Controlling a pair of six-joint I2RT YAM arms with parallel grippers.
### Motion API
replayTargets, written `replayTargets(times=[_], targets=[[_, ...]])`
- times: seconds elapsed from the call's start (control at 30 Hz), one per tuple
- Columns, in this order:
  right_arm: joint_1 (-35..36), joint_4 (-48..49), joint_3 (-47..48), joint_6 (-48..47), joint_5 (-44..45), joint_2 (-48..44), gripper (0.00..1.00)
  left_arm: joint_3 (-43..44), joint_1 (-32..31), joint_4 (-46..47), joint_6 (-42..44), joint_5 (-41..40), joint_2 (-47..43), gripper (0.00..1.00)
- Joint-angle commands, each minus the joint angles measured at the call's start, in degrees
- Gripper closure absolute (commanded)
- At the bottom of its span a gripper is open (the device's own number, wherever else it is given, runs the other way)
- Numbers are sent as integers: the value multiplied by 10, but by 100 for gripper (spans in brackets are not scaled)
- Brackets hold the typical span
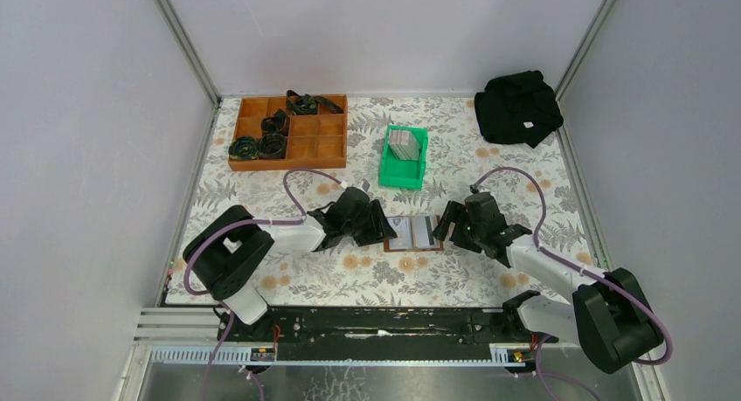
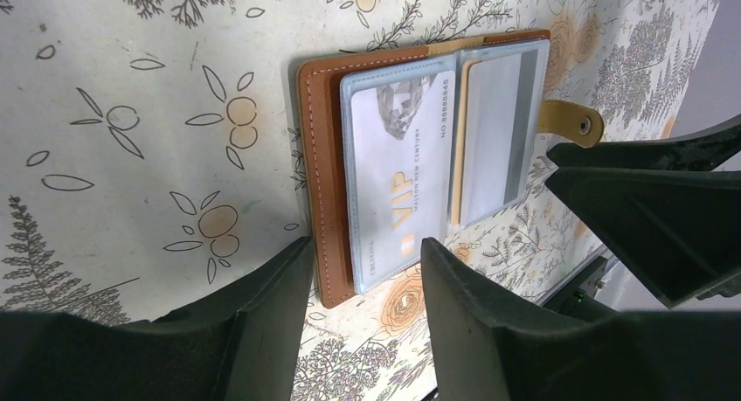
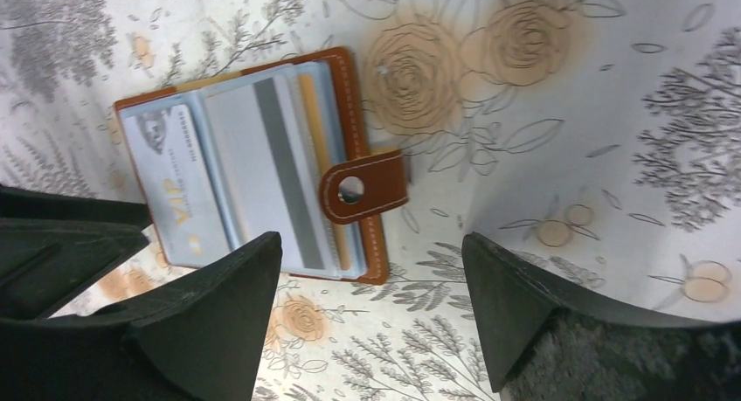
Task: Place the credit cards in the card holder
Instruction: Close the card holder at the center of the board.
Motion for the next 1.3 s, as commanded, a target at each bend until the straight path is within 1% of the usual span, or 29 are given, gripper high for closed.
replayTargets(times=[0.0, 0.23, 0.43, 0.73, 1.03, 1.17, 1.27], targets=[[2, -93, 12, -26, 81, -1, 17, -6, -5, -44, 11, -7, 25, 44], [1, -98, 63, -52, 94, 52, 21, -9, -7, -43, 9, -7, 26, 44], [2, -103, 93, -71, 108, 89, 29, -9, -7, -44, 7, -7, 25, 44], [2, -108, 111, -90, 127, 75, 52, -7, -8, -41, 2, -8, 31, 44], [1, -98, 118, -107, 137, 62, 59, -1, -14, -41, -4, -10, 37, 44], [1, -96, 129, -119, 131, 80, 68, 0, -17, -41, -6, -12, 39, 44], [1, -94, 134, -124, 126, 89, 76, 0, -19, -43, -8, -13, 38, 44]])
